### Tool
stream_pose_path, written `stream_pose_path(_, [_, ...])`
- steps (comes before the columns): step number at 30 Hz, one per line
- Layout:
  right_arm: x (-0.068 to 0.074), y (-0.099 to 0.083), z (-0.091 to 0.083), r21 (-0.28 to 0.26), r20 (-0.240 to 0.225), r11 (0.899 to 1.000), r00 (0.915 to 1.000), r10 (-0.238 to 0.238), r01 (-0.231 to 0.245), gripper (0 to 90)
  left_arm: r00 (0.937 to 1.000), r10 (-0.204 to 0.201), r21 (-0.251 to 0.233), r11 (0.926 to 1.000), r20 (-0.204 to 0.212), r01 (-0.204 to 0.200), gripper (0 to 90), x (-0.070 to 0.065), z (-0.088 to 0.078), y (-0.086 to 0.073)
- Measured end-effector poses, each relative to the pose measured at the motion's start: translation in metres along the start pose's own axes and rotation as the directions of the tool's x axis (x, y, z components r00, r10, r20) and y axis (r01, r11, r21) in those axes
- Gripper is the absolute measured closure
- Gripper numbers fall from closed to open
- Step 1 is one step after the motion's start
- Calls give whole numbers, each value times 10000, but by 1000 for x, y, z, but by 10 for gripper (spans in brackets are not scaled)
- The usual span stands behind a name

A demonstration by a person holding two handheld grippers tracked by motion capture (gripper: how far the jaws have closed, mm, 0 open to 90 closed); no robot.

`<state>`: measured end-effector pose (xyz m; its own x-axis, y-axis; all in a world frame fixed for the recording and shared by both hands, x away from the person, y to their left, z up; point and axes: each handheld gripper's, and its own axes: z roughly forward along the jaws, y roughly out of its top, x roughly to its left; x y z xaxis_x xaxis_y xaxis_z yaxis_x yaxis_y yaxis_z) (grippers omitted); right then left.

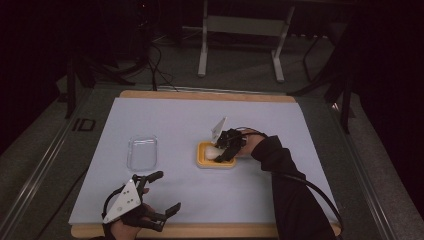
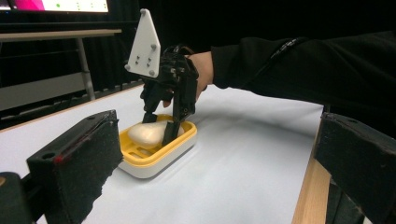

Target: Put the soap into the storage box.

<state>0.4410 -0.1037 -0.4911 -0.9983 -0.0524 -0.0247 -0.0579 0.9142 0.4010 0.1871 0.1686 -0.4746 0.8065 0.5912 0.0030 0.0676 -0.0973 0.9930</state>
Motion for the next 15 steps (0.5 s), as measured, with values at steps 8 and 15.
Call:
stream_pose_path(8, [0, 3, 3, 426, -119, 9988, 9996, 261, -256, 490, 10000, -80, -54, 10000, 38, 80, 12, 0, 0, 0])
stream_pose_path(15, [0, 5, 3, 513, -108, 9981, 9993, 350, -344, 486, 10000, -59, -38, 10000, 34, 59, 12, 1, 0, 0])
